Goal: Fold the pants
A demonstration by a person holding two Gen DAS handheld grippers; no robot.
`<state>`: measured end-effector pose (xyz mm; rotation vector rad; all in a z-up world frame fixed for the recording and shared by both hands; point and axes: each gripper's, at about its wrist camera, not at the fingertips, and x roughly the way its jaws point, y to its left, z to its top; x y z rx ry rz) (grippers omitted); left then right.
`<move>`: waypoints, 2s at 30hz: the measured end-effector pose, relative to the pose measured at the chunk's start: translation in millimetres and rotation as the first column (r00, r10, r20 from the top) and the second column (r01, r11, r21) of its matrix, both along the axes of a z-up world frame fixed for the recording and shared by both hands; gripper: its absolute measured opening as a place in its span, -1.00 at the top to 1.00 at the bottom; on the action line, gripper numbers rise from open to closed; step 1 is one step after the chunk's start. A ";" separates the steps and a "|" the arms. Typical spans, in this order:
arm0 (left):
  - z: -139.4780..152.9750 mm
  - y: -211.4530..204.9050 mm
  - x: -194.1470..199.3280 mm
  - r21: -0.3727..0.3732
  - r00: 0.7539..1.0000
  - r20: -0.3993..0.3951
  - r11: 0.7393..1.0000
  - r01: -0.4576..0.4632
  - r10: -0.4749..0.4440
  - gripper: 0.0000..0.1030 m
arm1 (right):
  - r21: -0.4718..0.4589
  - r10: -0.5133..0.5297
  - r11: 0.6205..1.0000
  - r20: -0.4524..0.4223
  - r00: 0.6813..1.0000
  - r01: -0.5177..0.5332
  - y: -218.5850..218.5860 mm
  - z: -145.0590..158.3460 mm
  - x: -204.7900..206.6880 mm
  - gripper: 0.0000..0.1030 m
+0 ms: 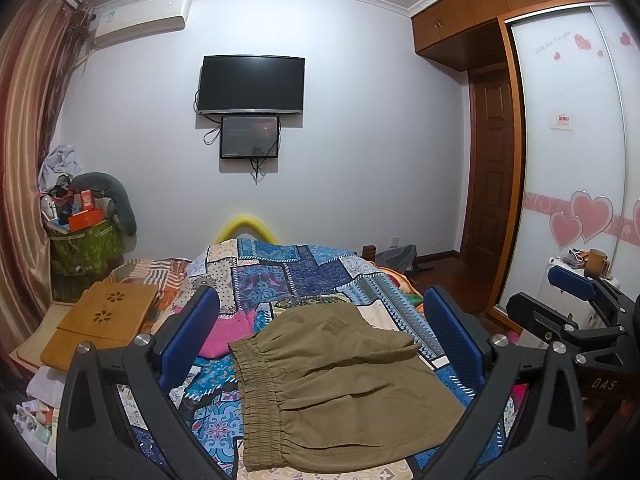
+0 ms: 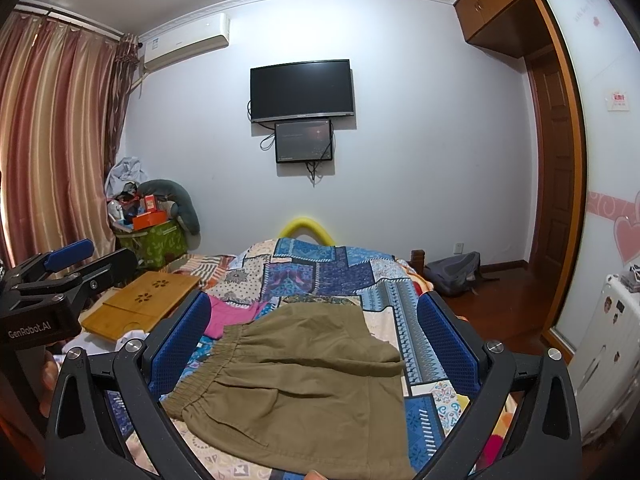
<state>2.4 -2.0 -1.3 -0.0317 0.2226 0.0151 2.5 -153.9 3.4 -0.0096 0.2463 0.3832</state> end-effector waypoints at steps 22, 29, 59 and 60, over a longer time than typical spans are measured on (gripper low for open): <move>-1.4 -6.6 0.8 0.028 1.000 -0.005 1.000 0.012 -0.012 -1.00 | 0.017 -0.006 1.000 -0.008 1.000 0.006 -4.9 0.6 -1.0 -0.99; -1.5 -7.5 1.0 0.024 1.000 -0.006 1.000 0.016 -0.015 -1.00 | 0.015 -0.005 1.000 -0.008 1.000 0.005 -4.9 0.2 -0.1 -0.99; -107.7 74.2 168.8 -0.105 0.884 -0.467 0.991 -0.083 0.025 -1.00 | -0.063 -0.075 0.996 -0.280 0.957 0.059 -16.2 -83.6 117.5 -0.99; -118.8 81.8 179.5 -0.110 0.863 -0.503 0.989 -0.099 0.031 -1.00 | -0.072 -0.081 0.995 -0.301 0.950 0.062 -18.4 -90.4 125.5 -0.99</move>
